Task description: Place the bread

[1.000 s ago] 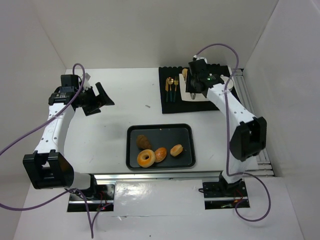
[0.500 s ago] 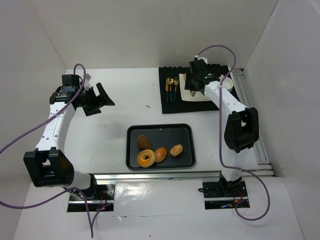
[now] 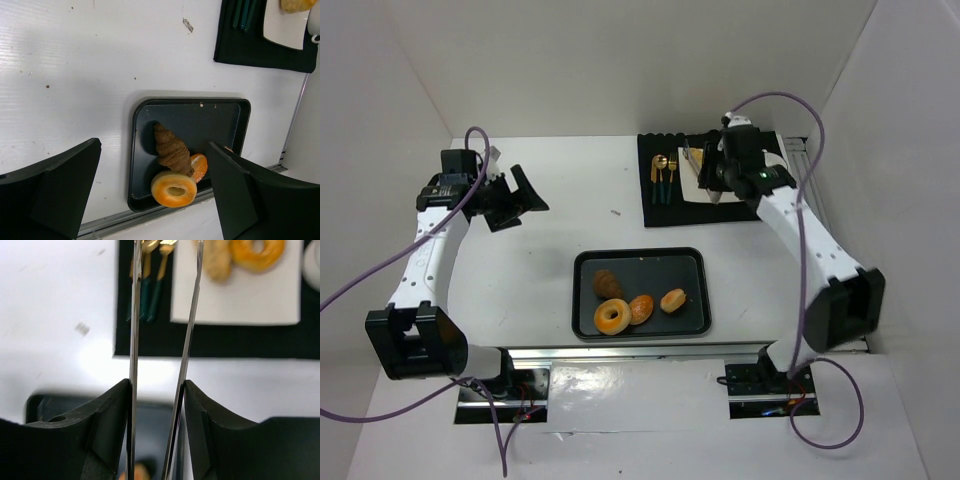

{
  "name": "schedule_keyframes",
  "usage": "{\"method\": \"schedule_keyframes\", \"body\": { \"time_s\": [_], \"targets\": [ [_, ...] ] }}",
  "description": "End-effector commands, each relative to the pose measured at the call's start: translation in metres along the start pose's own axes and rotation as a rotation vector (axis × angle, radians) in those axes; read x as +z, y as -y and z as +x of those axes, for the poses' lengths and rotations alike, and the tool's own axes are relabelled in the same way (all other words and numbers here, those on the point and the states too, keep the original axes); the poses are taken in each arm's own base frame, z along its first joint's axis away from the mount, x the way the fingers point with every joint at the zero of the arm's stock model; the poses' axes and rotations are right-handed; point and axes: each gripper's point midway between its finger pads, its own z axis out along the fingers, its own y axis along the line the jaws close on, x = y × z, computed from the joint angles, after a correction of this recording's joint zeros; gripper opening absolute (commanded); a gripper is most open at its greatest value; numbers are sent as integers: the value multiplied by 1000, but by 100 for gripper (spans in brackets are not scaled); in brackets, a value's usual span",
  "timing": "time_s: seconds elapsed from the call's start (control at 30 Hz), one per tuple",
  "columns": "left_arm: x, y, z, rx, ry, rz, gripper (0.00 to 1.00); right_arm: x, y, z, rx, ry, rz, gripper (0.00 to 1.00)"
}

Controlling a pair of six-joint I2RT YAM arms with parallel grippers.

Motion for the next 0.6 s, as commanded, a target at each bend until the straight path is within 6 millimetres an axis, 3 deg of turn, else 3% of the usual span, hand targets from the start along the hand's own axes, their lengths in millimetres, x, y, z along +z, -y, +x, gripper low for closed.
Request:
{"method": "schedule_keyframes", "body": {
  "time_s": [0.0, 0.07, 0.1, 0.17, 0.27, 0.43, 0.57],
  "targets": [
    [-12, 7, -4, 13, 37, 23, 100, -76, -32, 35, -34, -62, -188, 53],
    [-12, 7, -4, 13, 37, 23, 100, -92, -26, 89, -20, -196, -186, 53],
    [-12, 7, -4, 13, 37, 23, 100, -114, -30, 98, -17, -192, -227, 53],
    [-12, 5, -3, 9, 34, 9, 100, -130, -21, 144, 10, -309, -218, 53],
    [-15, 6, -8, 13, 48, 1, 100, -164, -20, 182, 53, -404, -267, 53],
    [-18, 8, -8, 17, 56, 4, 100, -200, -14, 209, 84, -476, -300, 54],
    [-18, 8, -8, 7, 56, 5, 100, -207, -13, 220, 87, -522, -310, 55]
  ]
}}
